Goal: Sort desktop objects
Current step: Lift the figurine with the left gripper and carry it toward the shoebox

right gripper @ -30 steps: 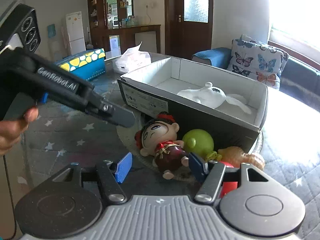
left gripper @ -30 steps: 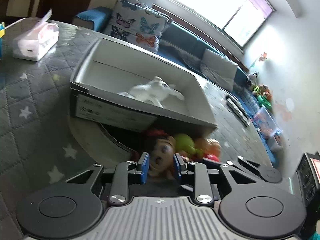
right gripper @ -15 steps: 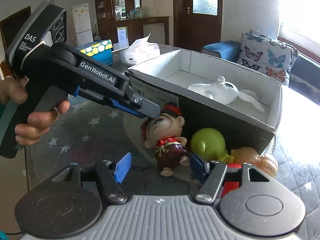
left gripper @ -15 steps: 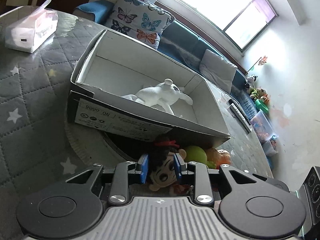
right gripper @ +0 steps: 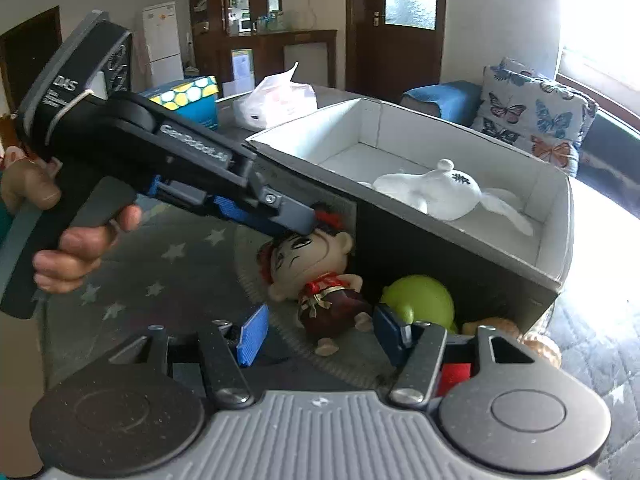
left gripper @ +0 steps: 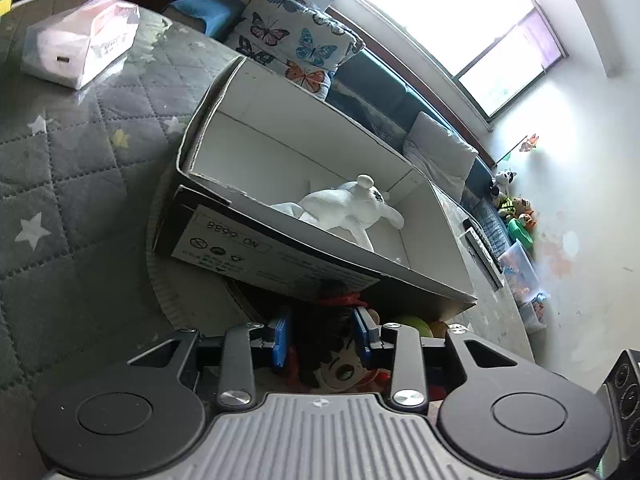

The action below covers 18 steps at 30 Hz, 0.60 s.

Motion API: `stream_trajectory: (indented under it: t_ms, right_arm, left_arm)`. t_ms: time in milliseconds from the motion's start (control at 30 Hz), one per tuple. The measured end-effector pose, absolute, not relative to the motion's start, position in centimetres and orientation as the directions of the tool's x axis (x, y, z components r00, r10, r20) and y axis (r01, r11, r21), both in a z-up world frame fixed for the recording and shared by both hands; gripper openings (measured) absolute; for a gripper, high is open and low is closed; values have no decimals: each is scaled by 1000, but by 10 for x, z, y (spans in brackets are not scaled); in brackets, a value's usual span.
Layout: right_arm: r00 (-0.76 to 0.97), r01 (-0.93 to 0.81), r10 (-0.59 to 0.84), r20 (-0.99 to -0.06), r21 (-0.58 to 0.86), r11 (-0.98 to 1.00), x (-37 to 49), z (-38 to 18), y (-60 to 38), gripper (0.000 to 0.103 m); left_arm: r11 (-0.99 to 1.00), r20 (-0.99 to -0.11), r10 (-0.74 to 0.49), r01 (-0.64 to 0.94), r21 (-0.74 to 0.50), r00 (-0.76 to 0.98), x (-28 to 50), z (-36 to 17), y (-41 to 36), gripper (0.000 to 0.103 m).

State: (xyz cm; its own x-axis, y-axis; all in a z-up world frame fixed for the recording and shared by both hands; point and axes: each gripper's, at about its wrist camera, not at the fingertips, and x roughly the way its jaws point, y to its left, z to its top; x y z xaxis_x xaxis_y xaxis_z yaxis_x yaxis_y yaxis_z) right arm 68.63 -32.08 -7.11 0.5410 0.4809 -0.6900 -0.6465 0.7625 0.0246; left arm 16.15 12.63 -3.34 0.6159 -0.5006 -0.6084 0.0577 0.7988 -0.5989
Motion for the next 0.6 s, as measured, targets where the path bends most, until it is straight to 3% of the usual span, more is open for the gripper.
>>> stream_trajectory:
  t_ms: [233, 300, 600]
  right_arm:
    - [563, -667, 465, -683, -44, 744, 702, -71, -316, 61]
    - [558, -679, 467, -686, -55, 732, 709, -72, -315, 68]
    - [521, -732, 487, -701, -74, 677, 748, -74, -318, 69]
  left_arm:
    - [802, -613, -499, 58, -594, 612, 162, -32, 132, 36]
    - [801, -613, -501, 59, -596, 611, 162, -32, 134, 36]
    - [795, -612, -513, 66, -603, 602, 164, -33, 138, 36]
